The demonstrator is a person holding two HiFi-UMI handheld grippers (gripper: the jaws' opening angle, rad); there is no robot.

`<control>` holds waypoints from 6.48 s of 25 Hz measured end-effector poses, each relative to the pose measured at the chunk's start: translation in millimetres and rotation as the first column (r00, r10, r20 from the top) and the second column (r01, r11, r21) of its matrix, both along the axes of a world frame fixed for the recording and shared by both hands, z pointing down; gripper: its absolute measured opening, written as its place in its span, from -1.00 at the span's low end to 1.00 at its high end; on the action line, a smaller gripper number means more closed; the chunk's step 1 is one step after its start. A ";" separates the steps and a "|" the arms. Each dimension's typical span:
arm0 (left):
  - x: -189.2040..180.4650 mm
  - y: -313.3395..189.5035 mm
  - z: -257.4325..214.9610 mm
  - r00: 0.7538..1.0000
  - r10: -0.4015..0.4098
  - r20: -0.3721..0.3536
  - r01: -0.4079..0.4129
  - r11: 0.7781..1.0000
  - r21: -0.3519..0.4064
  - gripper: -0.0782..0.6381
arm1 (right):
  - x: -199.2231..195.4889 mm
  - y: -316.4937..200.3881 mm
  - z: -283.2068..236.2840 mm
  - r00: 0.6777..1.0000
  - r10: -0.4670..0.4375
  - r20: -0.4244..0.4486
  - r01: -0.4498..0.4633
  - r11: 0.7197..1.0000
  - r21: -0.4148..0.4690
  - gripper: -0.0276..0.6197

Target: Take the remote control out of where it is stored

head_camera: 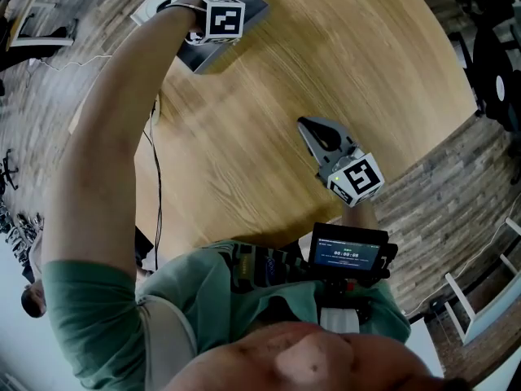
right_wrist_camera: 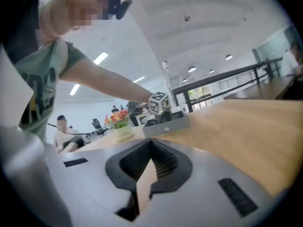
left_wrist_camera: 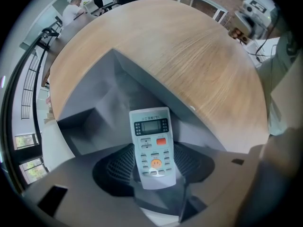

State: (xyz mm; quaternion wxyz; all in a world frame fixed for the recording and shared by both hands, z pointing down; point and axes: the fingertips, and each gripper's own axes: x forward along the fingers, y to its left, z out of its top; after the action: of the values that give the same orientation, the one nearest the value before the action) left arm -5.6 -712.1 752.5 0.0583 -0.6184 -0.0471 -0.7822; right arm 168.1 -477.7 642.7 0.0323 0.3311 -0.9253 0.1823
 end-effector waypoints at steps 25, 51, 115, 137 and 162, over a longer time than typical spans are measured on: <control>-0.9 3.3 -9.3 0.996 -0.034 -0.080 0.035 0.999 0.015 -0.07 | 49.2 -139.2 -2.5 0.973 0.193 -0.128 -0.185 0.980 0.070 -0.90; -5.9 20.6 -103.3 0.983 -0.052 -0.176 0.067 0.995 0.078 -0.09 | 20.5 -117.6 -26.6 0.976 0.128 -0.176 -0.115 0.990 0.083 -0.90; -110.7 332.3 -72.5 0.908 -0.315 -0.276 0.304 0.949 -0.083 -0.09 | -76.1 -12.0 -46.6 0.975 0.035 -0.219 -0.042 0.999 -0.027 -0.90; -97.6 304.5 -27.2 0.424 -0.744 -0.517 0.843 0.533 -0.075 -0.10 | -73.1 6.4 -34.1 0.983 0.066 -0.169 -0.080 0.994 -0.077 -0.90; -173.2 351.4 -175.3 -0.097 -0.482 -0.871 0.855 0.407 -0.321 -0.15 | -112.8 42.0 -86.1 0.987 0.047 -0.154 -0.060 0.995 -0.085 -0.90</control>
State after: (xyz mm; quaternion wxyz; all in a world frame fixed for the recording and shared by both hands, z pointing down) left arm -178.7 -360.7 577.2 -0.2319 -0.8313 0.4563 -0.2168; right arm 55.3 -435.7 556.6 0.1125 0.3669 -0.9018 0.1988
